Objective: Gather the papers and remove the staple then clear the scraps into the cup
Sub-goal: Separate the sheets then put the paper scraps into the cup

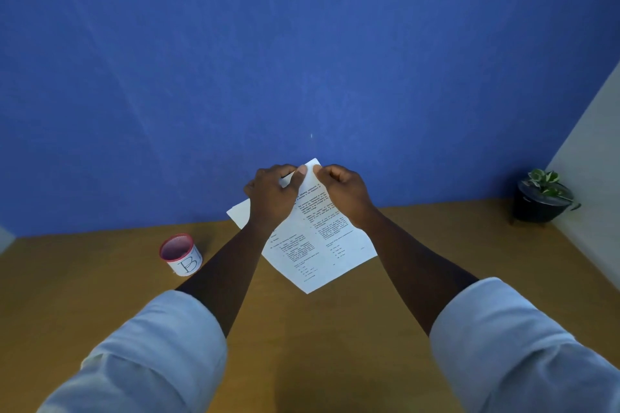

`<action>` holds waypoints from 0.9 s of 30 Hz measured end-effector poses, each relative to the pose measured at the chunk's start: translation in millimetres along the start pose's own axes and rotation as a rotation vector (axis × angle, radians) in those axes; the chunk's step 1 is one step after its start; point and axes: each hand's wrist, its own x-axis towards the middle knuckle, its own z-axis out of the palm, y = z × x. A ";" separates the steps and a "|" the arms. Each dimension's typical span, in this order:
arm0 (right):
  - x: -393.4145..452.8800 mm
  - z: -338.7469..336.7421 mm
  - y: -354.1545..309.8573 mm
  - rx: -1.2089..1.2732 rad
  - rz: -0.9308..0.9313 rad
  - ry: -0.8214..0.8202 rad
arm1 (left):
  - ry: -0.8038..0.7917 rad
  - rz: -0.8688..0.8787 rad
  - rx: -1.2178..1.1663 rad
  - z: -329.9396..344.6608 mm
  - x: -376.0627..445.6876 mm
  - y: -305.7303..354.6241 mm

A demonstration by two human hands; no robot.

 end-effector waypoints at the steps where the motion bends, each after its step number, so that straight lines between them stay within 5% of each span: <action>1: 0.0 0.3 -0.8 0.022 0.011 0.000 | 0.004 0.014 0.009 -0.1 0.2 0.5; 20: 6.6 -8.3 0.2 -0.092 -0.033 -0.048 | -0.002 0.046 0.028 6.1 6.8 -1.9; 27: 9.3 -1.4 -4.0 -0.099 0.014 0.128 | -0.006 0.052 0.043 9.7 6.7 0.2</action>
